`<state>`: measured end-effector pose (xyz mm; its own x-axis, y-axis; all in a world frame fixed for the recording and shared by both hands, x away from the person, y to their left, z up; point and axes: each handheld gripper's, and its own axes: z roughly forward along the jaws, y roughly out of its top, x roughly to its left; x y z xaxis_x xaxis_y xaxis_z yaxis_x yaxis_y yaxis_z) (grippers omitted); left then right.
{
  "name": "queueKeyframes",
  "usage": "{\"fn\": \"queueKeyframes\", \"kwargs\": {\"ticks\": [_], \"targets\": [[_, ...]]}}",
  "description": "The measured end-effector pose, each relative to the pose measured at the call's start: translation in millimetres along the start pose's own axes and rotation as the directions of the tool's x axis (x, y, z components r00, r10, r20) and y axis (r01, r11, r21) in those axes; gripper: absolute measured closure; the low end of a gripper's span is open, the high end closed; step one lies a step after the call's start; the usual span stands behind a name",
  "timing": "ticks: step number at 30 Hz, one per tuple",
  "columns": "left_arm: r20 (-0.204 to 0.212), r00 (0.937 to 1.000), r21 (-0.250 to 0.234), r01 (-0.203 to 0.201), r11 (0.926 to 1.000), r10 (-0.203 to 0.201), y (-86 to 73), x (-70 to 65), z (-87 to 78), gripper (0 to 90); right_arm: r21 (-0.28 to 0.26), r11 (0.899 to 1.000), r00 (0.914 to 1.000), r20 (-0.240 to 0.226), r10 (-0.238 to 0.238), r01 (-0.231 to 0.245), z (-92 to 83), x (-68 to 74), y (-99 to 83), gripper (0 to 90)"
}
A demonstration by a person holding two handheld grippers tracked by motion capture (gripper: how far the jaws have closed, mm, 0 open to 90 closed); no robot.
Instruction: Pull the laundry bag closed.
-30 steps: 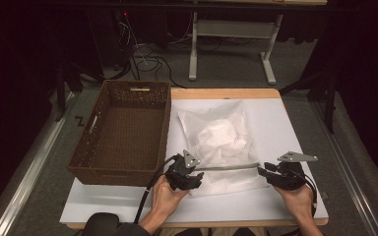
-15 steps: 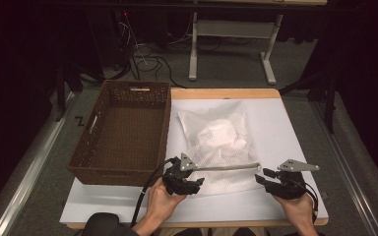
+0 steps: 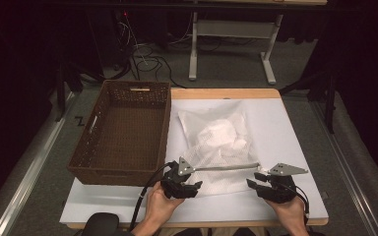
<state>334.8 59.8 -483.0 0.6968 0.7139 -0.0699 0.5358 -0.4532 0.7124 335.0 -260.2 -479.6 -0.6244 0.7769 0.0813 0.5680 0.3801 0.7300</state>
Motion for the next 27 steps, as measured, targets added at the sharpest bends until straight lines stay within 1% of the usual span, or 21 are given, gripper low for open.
{"fn": "queueKeyframes", "kwargs": {"ticks": [7,10,15,19,21,26,27], "targets": [[-0.001,1.0000,-0.010,0.001,0.9999,-0.001,-1.4,0.0,1.6,43.4,0.005,1.000,0.9997,0.000,-0.023,0.023,7.0,4.1,0.5,57.9],[-0.005,1.0000,-0.013,0.006,0.9999,-0.006,-3.0,1.4,3.8,43.3,0.003,1.000,0.9997,0.005,-0.023,0.023,9.3,5.4,-1.3,58.4],[-0.008,0.9999,-0.013,0.012,0.9998,-0.012,-4.7,2.1,7.3,43.2,0.003,1.000,0.9996,0.012,-0.024,0.024,10.7,3.1,-4.8,58.5],[-0.011,0.9999,-0.014,0.006,0.9999,-0.007,-5.5,1.4,9.6,43.2,-0.014,1.000,0.9998,0.017,-0.012,0.012,9.7,0.0,-6.6,58.4],[-0.010,0.9999,-0.011,0.006,0.9999,-0.006,-6.0,1.1,10.9,43.2,-0.015,1.000,0.9998,0.020,-0.004,0.004,10.1,-0.6,-7.6,58.4],[-0.015,0.9999,-0.002,0.004,1.0000,-0.004,-7.7,1.7,13.9,43.2,-0.006,1.000,0.9998,0.019,-0.009,0.009,13.5,0.1,-9.7,58.4],[-0.017,0.9998,-0.002,0.005,1.0000,-0.005,-8.0,2.2,14.4,43.2,-0.008,1.000,0.9997,0.020,-0.017,0.017,14.4,0.6,-9.7,58.3]]}}
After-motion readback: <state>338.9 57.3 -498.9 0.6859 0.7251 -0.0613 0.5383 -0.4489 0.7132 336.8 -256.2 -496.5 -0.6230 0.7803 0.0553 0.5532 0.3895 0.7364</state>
